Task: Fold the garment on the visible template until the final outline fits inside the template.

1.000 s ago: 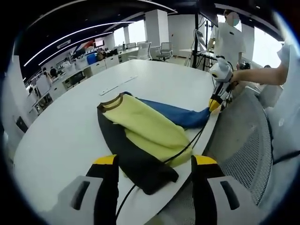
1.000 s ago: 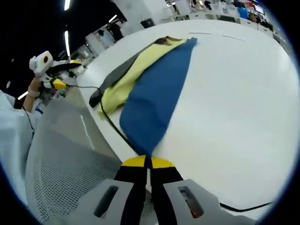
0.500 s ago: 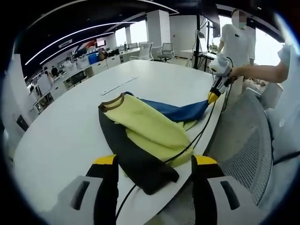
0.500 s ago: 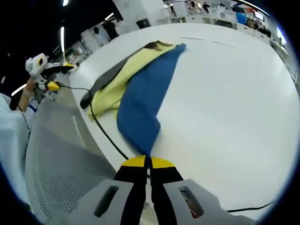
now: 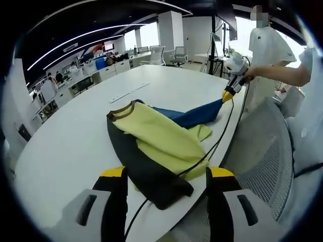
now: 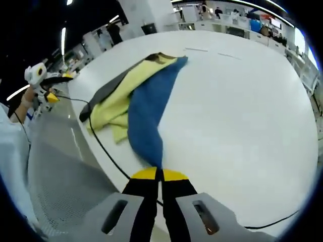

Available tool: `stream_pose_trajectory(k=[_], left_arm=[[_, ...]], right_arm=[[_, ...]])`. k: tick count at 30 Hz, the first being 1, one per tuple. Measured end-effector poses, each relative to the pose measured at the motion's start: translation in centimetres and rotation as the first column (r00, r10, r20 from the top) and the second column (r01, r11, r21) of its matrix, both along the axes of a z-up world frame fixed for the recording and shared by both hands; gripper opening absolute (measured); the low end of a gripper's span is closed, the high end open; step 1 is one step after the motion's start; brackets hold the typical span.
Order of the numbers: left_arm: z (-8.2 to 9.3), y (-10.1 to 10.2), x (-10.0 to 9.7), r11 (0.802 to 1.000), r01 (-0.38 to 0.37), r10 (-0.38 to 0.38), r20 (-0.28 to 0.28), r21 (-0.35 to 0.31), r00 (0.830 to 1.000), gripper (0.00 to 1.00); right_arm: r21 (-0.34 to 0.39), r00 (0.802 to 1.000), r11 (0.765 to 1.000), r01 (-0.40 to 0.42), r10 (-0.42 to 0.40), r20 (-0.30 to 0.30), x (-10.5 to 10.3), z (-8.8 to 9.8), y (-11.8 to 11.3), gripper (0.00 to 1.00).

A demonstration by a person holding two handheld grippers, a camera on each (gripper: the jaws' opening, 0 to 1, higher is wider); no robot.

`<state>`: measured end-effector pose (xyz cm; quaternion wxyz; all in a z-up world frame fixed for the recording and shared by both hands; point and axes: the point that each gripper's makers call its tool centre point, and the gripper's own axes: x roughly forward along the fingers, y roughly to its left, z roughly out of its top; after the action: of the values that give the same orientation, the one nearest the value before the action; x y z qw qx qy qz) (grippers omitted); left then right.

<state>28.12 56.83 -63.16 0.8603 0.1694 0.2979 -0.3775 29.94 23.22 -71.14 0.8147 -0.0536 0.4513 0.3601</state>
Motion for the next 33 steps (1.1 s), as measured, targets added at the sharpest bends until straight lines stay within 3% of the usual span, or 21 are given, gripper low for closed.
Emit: stream_pose_trajectory(k=[14, 33], left_arm=[[-0.1, 0.2, -0.1, 1.000, -0.007, 0.007, -0.005, -0.005, 1.000, 0.60], [-0.3, 0.3, 0.1, 1.000, -0.022, 0.021, -0.005, -0.007, 1.000, 0.61]], right_arm=[[-0.047, 0.999, 0.999, 0.024, -0.022, 0.046, 1.8, 1.8, -2.7, 0.02], [-0.133, 0.989, 0.985, 0.111, -0.095, 0.116, 5.9, 5.0, -9.7, 0.02]])
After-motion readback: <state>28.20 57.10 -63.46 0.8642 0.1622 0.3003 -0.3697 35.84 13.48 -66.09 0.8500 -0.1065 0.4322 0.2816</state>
